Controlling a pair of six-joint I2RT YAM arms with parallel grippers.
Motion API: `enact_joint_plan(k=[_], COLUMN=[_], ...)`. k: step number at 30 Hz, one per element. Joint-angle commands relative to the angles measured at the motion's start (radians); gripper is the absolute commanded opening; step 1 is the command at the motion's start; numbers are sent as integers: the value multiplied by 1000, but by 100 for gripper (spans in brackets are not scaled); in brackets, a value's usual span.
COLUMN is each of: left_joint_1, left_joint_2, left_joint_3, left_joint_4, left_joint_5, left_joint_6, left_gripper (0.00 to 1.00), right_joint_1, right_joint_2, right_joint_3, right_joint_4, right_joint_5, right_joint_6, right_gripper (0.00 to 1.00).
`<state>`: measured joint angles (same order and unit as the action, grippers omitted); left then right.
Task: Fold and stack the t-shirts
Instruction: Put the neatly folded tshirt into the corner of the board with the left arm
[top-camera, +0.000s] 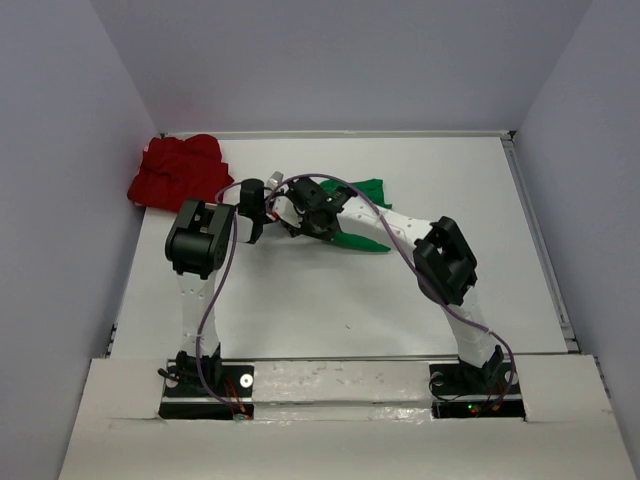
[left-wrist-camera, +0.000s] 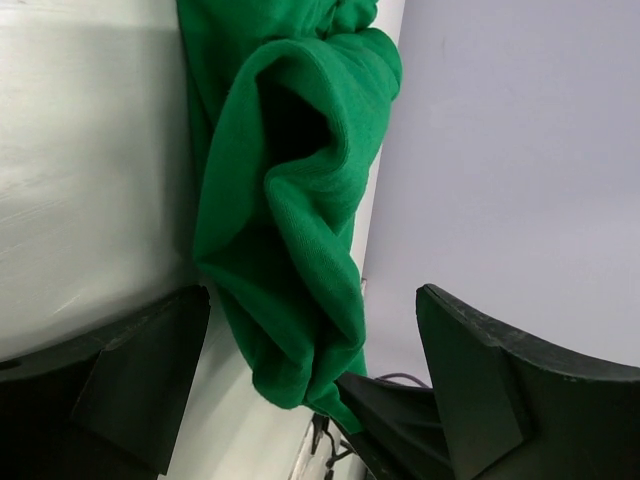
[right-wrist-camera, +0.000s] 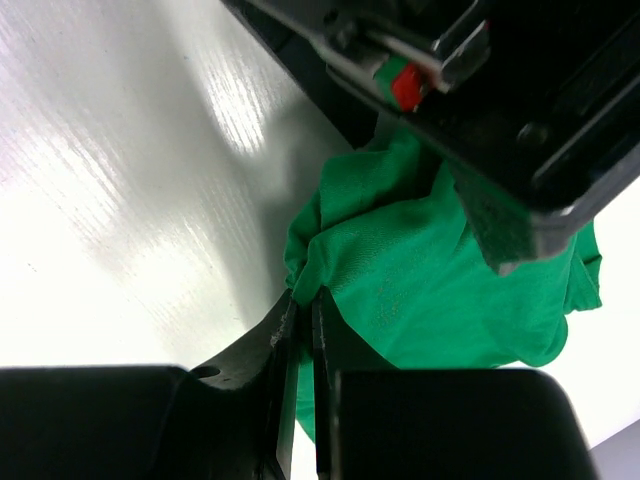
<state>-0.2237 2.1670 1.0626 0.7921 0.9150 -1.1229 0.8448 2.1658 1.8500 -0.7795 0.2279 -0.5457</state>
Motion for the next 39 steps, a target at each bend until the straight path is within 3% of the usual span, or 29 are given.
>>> enact_joint_plan(k=[1, 17, 26, 28, 30, 33, 34, 37, 39], left_joint_1=[-35, -83, -83, -83, -85, -86, -85, -86, -88], left_joint_2=[56, 60, 111, 129, 140, 151, 151, 155, 151], left_joint_3=[-3, -21, 88, 103, 111, 123, 128, 131, 126], left_joint_4=[-16, -17, -68, -68, -68, -67, -65, -65, -62], left_joint_5=[-33, -44, -21, -18, -18, -13, -11, -8, -7], left_joint_6=[15, 29, 80, 74, 69, 61, 58, 49, 46], left_gripper=[99, 99, 98, 91, 76, 64, 56, 20, 5], right_joint_1=[-13, -23, -23, -23, -23, -23, -23, -23, -23], right_joint_2=[-57, -69, -100, -104, -109, -110, -112, -107, -109], right_joint_3=[35, 40, -5, -12, -20, -23, -26, -31, -35], right_joint_4=[-13, -17, -15, -17, -17, -17, -17, -17, -17], right_joint_5=[22, 27, 30, 33, 34, 28, 27, 27, 22], right_joint_6=[-7, -11, -10, -10, -10, -8, -8, -8, -7], right_gripper=[0, 0, 0, 0, 0, 0, 0, 0, 0])
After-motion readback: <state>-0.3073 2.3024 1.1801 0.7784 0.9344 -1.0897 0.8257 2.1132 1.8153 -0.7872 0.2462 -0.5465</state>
